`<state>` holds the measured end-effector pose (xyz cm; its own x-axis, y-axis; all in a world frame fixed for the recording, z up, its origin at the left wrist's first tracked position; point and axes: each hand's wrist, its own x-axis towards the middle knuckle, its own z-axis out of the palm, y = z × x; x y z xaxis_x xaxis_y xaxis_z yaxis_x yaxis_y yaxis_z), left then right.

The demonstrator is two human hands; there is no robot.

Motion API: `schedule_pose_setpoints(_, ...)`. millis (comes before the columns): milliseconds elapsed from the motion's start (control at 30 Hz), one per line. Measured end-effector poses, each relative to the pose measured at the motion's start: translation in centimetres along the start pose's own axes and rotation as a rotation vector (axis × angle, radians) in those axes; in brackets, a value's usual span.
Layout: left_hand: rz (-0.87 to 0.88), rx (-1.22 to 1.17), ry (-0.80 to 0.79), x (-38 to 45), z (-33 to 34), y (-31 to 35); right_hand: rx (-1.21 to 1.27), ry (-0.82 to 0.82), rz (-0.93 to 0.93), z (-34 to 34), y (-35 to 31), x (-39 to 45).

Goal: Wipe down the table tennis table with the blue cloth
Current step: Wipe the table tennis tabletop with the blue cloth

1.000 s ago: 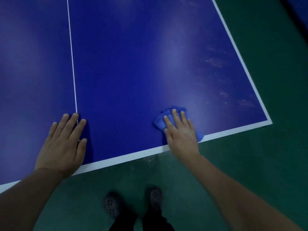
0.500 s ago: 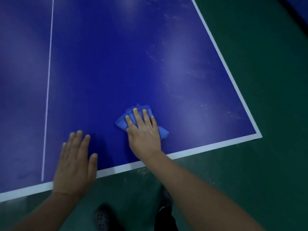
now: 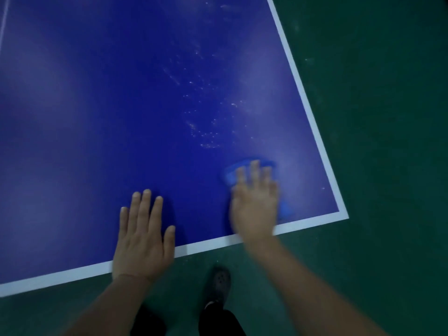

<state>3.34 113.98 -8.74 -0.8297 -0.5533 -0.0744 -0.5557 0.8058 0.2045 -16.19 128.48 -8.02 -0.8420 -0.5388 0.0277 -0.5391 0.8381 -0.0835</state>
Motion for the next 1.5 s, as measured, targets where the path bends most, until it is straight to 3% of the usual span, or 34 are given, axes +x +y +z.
schedule_pose_setpoints(67,-0.006,0.007,0.007,0.0,0.2,0.1,0.029,-0.082,-0.283,0.6,-2.3,-2.9)
schedule_pose_setpoints(133,-0.013,0.012,-0.004,0.1,0.1,0.2,0.017,-0.099,-0.356,0.1,0.6,-1.2)
schedule_pose_setpoints(300,-0.019,0.009,-0.015,0.1,-0.4,0.5,-0.083,-0.038,0.232,-1.8,12.2,5.0)
schedule_pose_setpoints(400,-0.02,0.015,-0.017,0.2,-0.4,0.6,-0.017,0.034,0.358,-1.4,9.0,3.9)
schedule_pose_setpoints(467,-0.018,0.018,-0.015,0.1,-0.3,0.6,-0.02,0.053,0.167,-0.3,3.0,1.2)
schedule_pose_setpoints(533,-0.02,0.012,-0.003,0.1,-0.3,0.5,0.0,-0.038,-0.163,0.6,-2.3,-2.7)
schedule_pose_setpoints(567,-0.021,0.005,0.002,0.1,-0.3,0.5,0.018,-0.075,-0.274,0.8,-3.0,-4.3)
schedule_pose_setpoints(633,-0.028,-0.01,0.002,0.2,-0.3,0.6,0.044,-0.095,-0.329,0.7,0.2,-4.7)
schedule_pose_setpoints(700,-0.034,-0.007,-0.008,0.2,-0.3,0.6,-0.035,-0.073,-0.226,0.1,6.1,-2.8)
schedule_pose_setpoints(800,-0.032,0.001,-0.023,0.2,-0.4,0.6,-0.104,-0.055,0.077,-1.5,14.1,1.2)
schedule_pose_setpoints(900,-0.027,0.008,-0.036,0.1,-0.5,0.7,-0.059,-0.03,0.272,-2.2,14.6,2.3)
schedule_pose_setpoints(967,-0.023,0.006,-0.042,0.1,-0.5,0.7,-0.091,0.013,0.173,-1.7,12.3,0.2)
schedule_pose_setpoints(1067,-0.026,0.018,-0.048,0.1,-0.3,0.7,-0.074,-0.032,-0.166,-0.4,9.5,-3.7)
schedule_pose_setpoints(1133,-0.023,0.014,-0.049,0.1,-0.3,0.7,-0.06,-0.056,-0.359,-0.5,10.9,-1.7)
schedule_pose_setpoints(1200,-0.023,0.007,-0.047,0.1,-0.4,0.8,-0.11,-0.043,-0.277,-1.2,13.2,2.5)
schedule_pose_setpoints(1267,-0.029,0.008,-0.05,0.1,-0.6,1.0,-0.094,-0.042,0.013,-2.1,15.0,6.4)
schedule_pose_setpoints(1333,-0.033,0.004,-0.052,0.1,-0.8,1.1,-0.065,-0.007,0.142,-2.1,14.0,6.8)
schedule_pose_setpoints(1500,-0.036,0.004,-0.057,0.2,-0.9,1.2,-0.046,-0.065,-0.393,0.1,9.4,1.1)
